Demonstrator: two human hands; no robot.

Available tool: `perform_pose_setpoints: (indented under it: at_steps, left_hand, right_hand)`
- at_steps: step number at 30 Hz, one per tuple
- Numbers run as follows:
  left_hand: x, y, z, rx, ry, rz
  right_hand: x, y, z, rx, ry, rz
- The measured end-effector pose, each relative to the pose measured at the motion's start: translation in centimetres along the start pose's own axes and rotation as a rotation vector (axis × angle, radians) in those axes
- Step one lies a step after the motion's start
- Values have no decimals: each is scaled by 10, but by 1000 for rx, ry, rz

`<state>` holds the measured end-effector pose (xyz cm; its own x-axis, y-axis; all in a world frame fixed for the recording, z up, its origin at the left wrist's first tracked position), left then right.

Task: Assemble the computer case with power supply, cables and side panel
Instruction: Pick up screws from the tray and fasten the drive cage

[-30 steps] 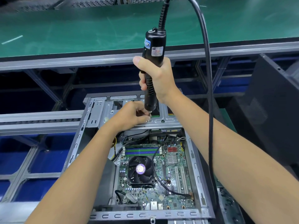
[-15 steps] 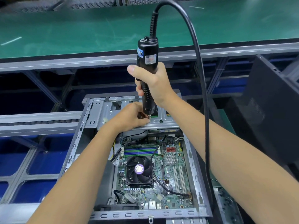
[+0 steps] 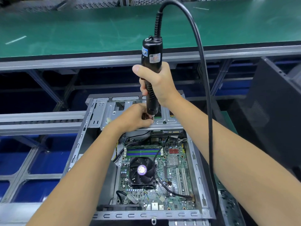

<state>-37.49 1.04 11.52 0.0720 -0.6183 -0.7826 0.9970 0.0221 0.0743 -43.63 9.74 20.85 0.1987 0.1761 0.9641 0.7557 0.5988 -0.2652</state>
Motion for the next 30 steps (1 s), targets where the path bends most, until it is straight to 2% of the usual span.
perform_pose_setpoints:
  at_steps: [9,15,19,24,30]
  left_hand:
    - [13,-2,2,-56,124,8]
    - [11,5,2,-72,238,-12]
    - [10,7,0,-44,426,0]
    - [12,10,5,-102,664,18]
    - [13,12,6,-93,574,4]
  right_hand:
    - [5,-3,4,-37,-41,18]
    - [9,-8,15,-133,-155,-1]
    - [12,-11,24,-170,-252,-21]
    - [17,-11,25,-192,-304,-29]
    - [19,-11,20,-182,-288,-17]
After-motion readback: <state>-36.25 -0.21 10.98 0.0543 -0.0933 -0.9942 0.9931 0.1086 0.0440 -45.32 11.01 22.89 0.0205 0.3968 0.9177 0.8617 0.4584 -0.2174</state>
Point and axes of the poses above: each hand's wrist, its own y-axis away from the middle knuckle, its own z-axis out of the back of the hand, x = y × z, the point moved 4 cm from there along -y, towards the middle knuckle, and after that the axes turned 8 degrees about y, right-handed, at the moved point
